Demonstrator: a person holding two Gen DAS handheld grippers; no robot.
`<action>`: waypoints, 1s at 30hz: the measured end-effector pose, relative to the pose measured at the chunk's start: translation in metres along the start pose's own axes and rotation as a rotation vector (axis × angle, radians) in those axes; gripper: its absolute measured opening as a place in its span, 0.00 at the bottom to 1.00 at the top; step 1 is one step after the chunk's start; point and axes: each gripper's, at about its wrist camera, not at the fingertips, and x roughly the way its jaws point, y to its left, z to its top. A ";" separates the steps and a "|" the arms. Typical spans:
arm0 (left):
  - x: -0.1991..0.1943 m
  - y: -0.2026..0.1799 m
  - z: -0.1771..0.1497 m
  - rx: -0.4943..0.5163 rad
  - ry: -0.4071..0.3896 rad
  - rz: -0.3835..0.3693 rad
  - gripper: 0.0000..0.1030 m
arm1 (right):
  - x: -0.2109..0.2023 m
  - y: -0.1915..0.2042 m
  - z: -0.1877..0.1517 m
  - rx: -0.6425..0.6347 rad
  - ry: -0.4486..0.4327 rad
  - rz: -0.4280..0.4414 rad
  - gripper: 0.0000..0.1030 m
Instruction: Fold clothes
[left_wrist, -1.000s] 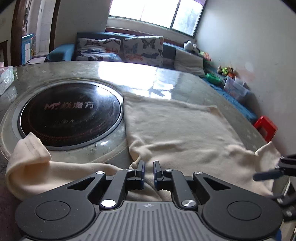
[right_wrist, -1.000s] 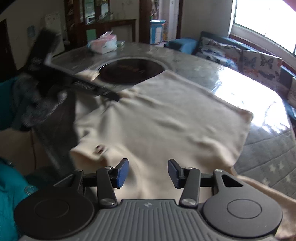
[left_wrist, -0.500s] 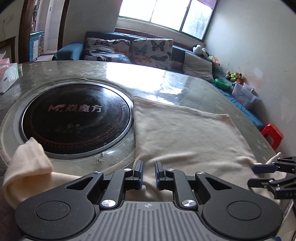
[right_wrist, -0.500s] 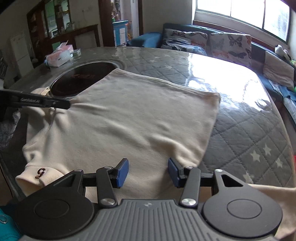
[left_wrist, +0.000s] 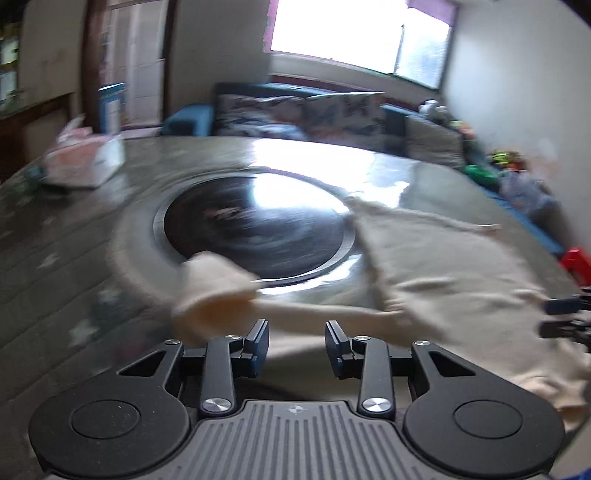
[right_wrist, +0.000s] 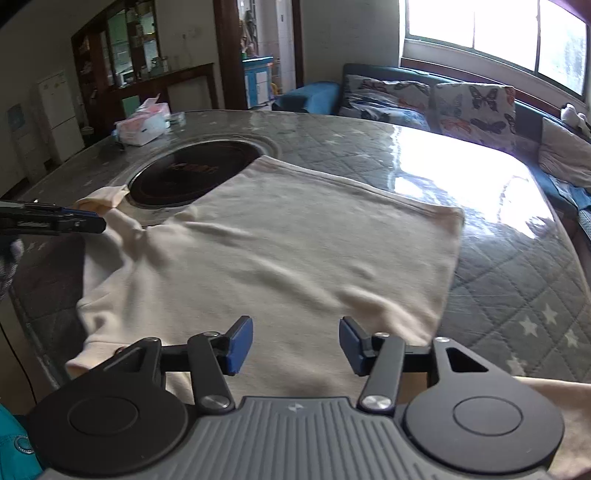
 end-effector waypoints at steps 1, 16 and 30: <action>0.002 0.004 0.000 -0.006 -0.004 0.039 0.35 | 0.002 0.002 -0.001 -0.003 0.005 0.001 0.51; -0.020 0.079 -0.008 -0.276 -0.071 0.327 0.44 | 0.010 0.012 -0.007 -0.022 0.043 -0.004 0.55; 0.000 0.061 0.011 -0.170 -0.131 0.319 0.07 | 0.009 0.015 -0.006 -0.024 0.043 -0.018 0.56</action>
